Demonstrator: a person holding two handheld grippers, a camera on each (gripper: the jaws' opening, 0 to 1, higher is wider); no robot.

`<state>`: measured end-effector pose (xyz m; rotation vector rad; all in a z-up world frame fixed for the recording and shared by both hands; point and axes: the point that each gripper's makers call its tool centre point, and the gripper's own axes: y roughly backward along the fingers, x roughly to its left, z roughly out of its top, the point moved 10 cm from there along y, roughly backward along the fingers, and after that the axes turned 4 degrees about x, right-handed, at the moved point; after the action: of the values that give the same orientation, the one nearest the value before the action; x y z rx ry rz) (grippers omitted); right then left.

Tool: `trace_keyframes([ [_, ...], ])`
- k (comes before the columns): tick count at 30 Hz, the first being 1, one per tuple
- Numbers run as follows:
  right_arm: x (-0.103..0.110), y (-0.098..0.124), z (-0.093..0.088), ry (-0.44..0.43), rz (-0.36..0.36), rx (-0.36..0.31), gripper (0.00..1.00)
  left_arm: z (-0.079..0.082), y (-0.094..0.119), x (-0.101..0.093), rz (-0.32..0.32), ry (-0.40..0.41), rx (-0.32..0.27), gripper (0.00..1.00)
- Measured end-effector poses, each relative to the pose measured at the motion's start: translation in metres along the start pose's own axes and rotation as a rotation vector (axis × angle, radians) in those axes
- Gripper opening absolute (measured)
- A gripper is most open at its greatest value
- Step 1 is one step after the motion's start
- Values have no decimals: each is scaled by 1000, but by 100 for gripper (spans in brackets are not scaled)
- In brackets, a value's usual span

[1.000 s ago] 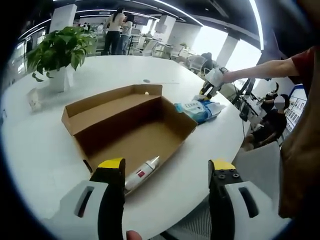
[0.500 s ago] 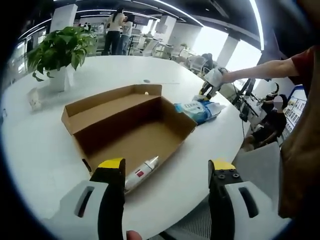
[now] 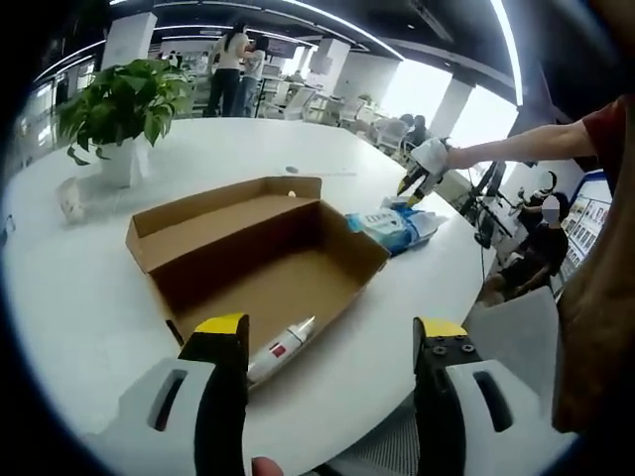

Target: Operate the shoe box by opening the lid, removing the specified soft item, and placing it in the target area until the item is outside and the box remains undamaged.

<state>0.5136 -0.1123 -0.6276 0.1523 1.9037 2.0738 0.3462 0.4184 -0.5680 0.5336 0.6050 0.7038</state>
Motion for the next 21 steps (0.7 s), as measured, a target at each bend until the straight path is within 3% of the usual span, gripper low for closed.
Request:
trace_keyframes([
  [2, 3, 10, 0, -35, -18, -20, 24, 1, 0, -1, -4, -5, -8, 67],
  [11, 18, 52, 9, -288, -79, -247, 30, 8, 3, -6, -11, -12, -49, 67],
  [21, 44, 74, 18, -468, -86, -432, 32, 10, 11, -6, -4, -19, -88, 67],
])
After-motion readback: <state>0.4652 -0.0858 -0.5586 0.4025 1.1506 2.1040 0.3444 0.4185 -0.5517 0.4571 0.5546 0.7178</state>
